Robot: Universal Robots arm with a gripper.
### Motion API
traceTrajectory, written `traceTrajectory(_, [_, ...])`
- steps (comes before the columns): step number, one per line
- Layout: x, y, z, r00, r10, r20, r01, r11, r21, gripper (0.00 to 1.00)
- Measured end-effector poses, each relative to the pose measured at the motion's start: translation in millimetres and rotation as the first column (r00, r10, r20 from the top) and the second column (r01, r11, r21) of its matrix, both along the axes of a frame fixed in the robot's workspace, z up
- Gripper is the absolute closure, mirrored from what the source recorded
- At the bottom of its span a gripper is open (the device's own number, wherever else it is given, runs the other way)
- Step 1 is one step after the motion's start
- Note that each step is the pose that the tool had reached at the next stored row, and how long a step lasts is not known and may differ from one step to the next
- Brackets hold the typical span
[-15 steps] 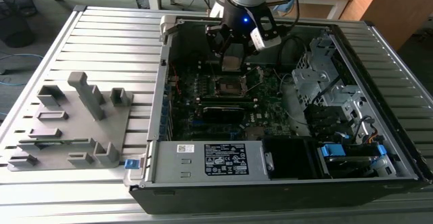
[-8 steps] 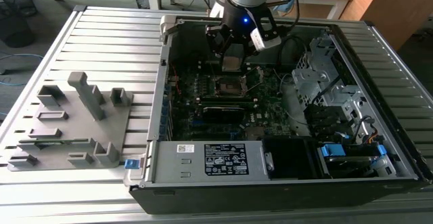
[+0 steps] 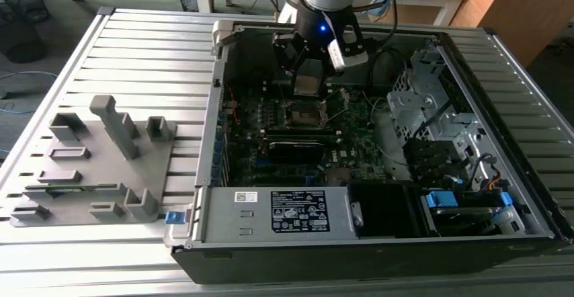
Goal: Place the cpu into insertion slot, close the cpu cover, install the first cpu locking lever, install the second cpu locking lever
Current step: 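Place the cpu into insertion slot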
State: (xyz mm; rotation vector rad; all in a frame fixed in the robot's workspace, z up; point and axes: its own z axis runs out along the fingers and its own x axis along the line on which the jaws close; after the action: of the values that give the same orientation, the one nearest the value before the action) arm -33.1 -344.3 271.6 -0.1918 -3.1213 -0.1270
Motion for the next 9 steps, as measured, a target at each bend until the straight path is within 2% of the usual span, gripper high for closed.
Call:
traceTrajectory(5, [0.0,0.0,-0.2,1.0000,-0.007,0.0003,0.007,1.0000,0.0000,0.46])
traceTrajectory(9, [0.0,0.1,-1.1,0.9975,-0.071,0.0004,0.071,0.9975,0.0003,0.46])
